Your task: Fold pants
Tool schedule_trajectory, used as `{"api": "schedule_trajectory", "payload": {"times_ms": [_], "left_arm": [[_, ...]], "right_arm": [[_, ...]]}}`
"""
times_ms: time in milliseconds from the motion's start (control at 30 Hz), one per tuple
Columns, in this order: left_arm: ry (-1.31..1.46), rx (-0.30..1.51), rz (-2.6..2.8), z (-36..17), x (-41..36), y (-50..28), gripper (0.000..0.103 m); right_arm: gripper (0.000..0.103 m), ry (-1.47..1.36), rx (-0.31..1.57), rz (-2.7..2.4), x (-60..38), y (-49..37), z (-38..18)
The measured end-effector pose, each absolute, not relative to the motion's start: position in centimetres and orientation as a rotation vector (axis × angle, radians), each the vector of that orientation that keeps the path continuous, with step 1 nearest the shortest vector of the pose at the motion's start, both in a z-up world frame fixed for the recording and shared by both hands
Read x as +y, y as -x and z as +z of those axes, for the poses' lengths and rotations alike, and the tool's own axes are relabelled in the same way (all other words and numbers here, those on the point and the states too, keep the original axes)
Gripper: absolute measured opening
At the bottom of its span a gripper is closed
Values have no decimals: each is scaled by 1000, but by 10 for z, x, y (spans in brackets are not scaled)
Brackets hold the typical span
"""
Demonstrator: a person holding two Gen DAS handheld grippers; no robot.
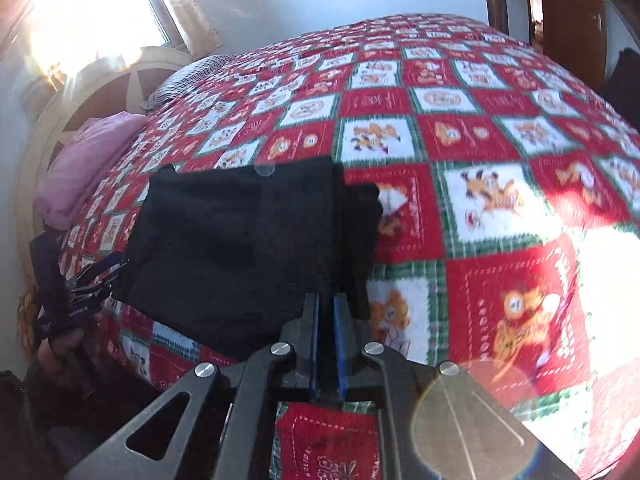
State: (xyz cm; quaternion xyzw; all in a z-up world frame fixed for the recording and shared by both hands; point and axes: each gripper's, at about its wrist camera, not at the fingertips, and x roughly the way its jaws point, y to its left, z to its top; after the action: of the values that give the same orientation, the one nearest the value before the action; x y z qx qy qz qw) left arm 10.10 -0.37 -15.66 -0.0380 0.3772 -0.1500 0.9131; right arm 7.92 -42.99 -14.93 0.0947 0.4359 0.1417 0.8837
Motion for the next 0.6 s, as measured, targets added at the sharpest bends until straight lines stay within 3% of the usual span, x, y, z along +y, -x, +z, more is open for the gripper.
{"api": "schedule_trajectory", "payload": {"times_ms": [167,233,300,333,467,567,600], "left_arm": [[52,729,-290,-139,-3,-99,103],[50,699,-298,-128,-2,-102,103],[28,683,-309,-121,-7,-109,103],[9,674,-312,-116,-11,-114,103],[-40,622,-313,-107,-27,-135,103],[-58,655,-329,-113,-40,-156,103],[-75,677,-312,-117,-43,-164,103]], "right_arm": [[12,-187,894,313,-428,-78,-139],[24,-129,842,251,-426,-77,-130],[54,-143,797,229,-431,-80,-124],[57,-167,801,236,-433,-83,-125],[57,-195,851,284,-428,-97,-136],[19,-154,914,269,-417,-101,-148],[12,-146,913,274,-416,-97,-147]]}}
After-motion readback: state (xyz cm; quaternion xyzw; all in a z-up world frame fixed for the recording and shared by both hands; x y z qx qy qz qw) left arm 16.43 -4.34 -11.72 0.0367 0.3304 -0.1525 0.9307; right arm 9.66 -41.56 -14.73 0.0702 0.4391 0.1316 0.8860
